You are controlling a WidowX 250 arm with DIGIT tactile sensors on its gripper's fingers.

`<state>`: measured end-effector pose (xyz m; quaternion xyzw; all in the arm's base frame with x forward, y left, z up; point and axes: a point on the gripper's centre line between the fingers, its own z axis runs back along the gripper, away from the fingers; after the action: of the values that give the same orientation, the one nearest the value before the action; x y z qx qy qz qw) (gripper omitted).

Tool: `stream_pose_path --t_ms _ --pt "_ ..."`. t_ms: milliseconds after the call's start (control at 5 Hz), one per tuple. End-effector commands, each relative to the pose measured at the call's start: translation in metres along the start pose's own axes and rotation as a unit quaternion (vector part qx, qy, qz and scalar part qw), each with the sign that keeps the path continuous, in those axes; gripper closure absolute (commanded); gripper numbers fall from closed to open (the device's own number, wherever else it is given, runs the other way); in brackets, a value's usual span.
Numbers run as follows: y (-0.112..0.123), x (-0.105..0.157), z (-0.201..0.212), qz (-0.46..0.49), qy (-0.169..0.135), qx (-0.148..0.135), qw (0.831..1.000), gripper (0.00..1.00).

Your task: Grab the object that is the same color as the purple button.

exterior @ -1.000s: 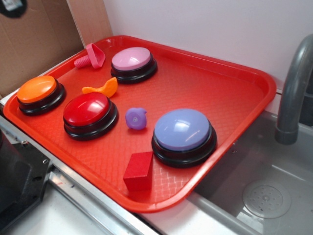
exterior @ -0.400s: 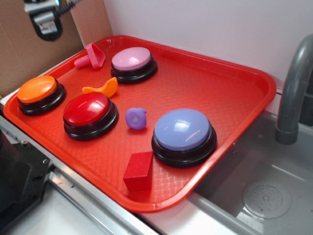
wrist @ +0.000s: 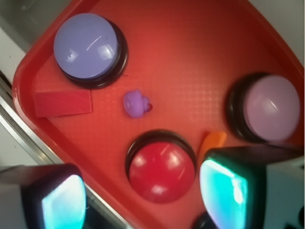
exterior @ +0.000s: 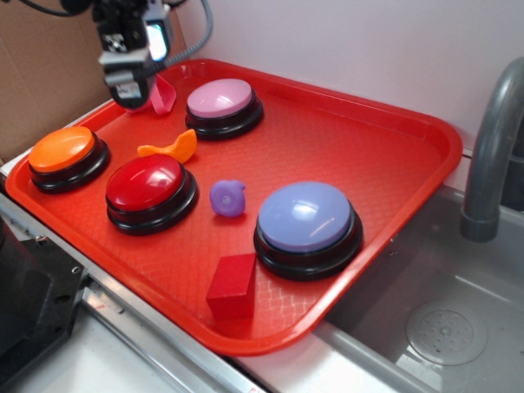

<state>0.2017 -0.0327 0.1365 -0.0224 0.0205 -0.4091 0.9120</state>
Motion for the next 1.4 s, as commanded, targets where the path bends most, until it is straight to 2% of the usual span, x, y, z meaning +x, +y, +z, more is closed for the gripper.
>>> stream_pose_path --t_ms 0,200,400,600,800,1000,1200 --pt "0.008 0.021 -0.038 -0.165 -0.055 0.015 0.985 0.00" --pt "0.008 0.026 -0.054 -0.189 -0.085 0.014 0.978 0.00" --pt "0.003 0.029 -0.074 -0.206 -0.079 0.007 0.975 0.00" --pt "-0.003 0.034 -0.090 -0.218 -0.098 -0.004 0.971 0.00" --pt "-0.005 0.038 -0.103 -0.238 -0.102 -0.014 0.966 0.00" --pt "-0.007 0.040 -0.107 -0.204 -0.088 -0.024 0.975 0.19" --pt "-0.009 0.044 -0.110 -0.212 -0.105 -0.026 0.971 1.00"
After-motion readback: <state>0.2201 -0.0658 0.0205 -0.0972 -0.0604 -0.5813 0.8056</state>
